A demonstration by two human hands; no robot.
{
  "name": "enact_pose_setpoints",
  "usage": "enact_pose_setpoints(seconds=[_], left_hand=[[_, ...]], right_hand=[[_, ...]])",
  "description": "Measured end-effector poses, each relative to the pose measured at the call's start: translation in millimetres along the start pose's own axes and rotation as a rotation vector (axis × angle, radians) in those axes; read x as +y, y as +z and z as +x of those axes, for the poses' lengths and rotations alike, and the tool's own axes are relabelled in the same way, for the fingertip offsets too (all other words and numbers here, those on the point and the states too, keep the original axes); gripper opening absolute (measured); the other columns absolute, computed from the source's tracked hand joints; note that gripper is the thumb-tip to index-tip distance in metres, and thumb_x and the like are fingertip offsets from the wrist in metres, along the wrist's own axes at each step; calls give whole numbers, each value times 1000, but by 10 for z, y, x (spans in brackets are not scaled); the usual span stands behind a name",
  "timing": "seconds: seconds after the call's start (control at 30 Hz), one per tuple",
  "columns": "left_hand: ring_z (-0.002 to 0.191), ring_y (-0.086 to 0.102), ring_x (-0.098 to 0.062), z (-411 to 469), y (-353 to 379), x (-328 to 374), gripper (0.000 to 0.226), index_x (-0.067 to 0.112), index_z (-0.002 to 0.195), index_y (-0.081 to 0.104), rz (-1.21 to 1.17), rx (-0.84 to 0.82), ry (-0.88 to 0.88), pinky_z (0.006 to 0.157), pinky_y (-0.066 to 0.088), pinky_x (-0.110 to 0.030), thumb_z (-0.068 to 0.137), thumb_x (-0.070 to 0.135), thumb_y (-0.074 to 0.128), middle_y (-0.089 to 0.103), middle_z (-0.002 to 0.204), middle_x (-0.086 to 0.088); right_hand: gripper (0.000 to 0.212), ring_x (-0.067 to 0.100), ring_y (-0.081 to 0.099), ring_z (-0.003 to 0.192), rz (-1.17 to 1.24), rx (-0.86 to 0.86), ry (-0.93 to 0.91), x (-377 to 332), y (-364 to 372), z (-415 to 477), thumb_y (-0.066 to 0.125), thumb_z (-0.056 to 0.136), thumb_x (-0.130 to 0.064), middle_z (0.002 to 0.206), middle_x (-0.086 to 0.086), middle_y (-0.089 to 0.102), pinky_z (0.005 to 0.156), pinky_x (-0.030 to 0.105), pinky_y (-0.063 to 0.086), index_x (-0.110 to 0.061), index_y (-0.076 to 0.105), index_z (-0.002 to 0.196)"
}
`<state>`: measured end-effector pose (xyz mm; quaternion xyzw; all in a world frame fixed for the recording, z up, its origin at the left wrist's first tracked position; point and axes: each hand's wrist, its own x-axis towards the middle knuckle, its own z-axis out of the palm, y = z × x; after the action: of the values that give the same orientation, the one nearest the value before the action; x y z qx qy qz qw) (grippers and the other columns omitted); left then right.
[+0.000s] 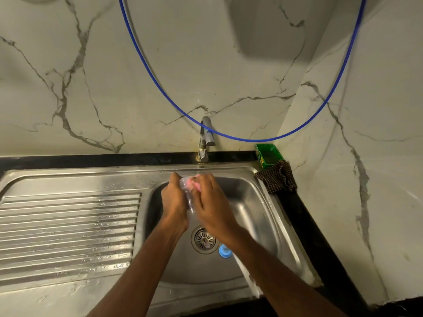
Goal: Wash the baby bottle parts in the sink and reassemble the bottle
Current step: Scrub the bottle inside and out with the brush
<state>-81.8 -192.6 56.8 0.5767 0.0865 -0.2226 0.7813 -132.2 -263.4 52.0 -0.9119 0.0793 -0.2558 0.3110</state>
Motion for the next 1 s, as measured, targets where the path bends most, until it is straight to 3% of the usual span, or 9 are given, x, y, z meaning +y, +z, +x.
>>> enact_pose_setpoints(seconds=[0.1, 0.2, 0.33, 0.47, 0.6, 0.7, 0.8, 0.9, 1.0], left_hand=[[75, 67, -21, -4, -12, 9, 41, 9, 93, 64, -10, -22, -6, 82, 54, -41, 97, 41, 39, 68, 83, -13], [85, 66, -26, 1, -4, 37, 46, 6, 100, 65, -9, -30, -29, 87, 54, -43, 96, 45, 40, 67, 89, -16], [84, 66, -25, -42, -17, 26, 46, 7, 105, 64, -3, -25, -11, 84, 54, -42, 97, 43, 37, 68, 94, -19], [80, 66, -27, -48, 17, 58, 41, 10, 95, 66, -12, -33, 9, 86, 54, -46, 94, 42, 41, 68, 92, -17], [78, 70, -22, -30, 57, 107, 45, 12, 96, 68, 27, 11, 19, 73, 56, -36, 98, 49, 42, 73, 88, -12], [87, 70, -26, -81, 89, 59, 60, 15, 93, 68, -6, -67, -118, 85, 56, -44, 94, 65, 34, 75, 85, -10], [82, 68, -20, -132, 124, 19, 47, 17, 93, 67, -87, -9, -108, 78, 55, -36, 97, 56, 39, 72, 83, -5], [81, 67, -22, -32, 35, 27, 43, 6, 103, 65, -189, 71, -183, 72, 54, -33, 97, 44, 45, 71, 91, -12], [85, 66, -22, 17, 1, 13, 41, 7, 100, 63, -247, 40, -208, 75, 56, -36, 97, 42, 42, 67, 95, -13]], right_hand=[[27, 20, 58, 84, 89, 37, 73, 18, -12, -8, 38, 99, -33, 99, 8, 55, 67, 32, 48, -9, 49, 105], [31, 17, 58, 90, 116, -11, -41, -85, -35, -36, 38, 99, -37, 104, 8, 56, 74, 28, 49, -10, 51, 109], [24, 18, 57, 81, 58, 47, 6, -24, -44, 27, 39, 100, -30, 97, 8, 55, 65, 28, 48, -9, 51, 103], [18, 20, 58, 75, 102, 56, 109, 116, -75, 75, 41, 100, -26, 92, 9, 57, 63, 36, 51, -10, 49, 98], [21, 13, 56, 75, 157, 120, 89, 77, -87, 126, 43, 99, -29, 90, 4, 55, 61, 17, 45, -10, 51, 99], [20, 11, 50, 77, 16, 132, 94, 122, -67, 218, 44, 100, -26, 94, 7, 55, 59, 19, 35, -8, 53, 101], [23, 14, 53, 86, -38, 93, 136, -1, 24, 147, 41, 100, -28, 104, 8, 55, 65, 25, 41, -11, 52, 109], [38, 16, 54, 98, -79, -20, 21, -117, 133, -144, 31, 97, -41, 116, 6, 52, 77, 29, 50, -16, 46, 122], [27, 17, 55, 90, -54, 27, 90, 73, 94, -110, 37, 98, -37, 105, 5, 54, 70, 28, 48, -15, 49, 109]])
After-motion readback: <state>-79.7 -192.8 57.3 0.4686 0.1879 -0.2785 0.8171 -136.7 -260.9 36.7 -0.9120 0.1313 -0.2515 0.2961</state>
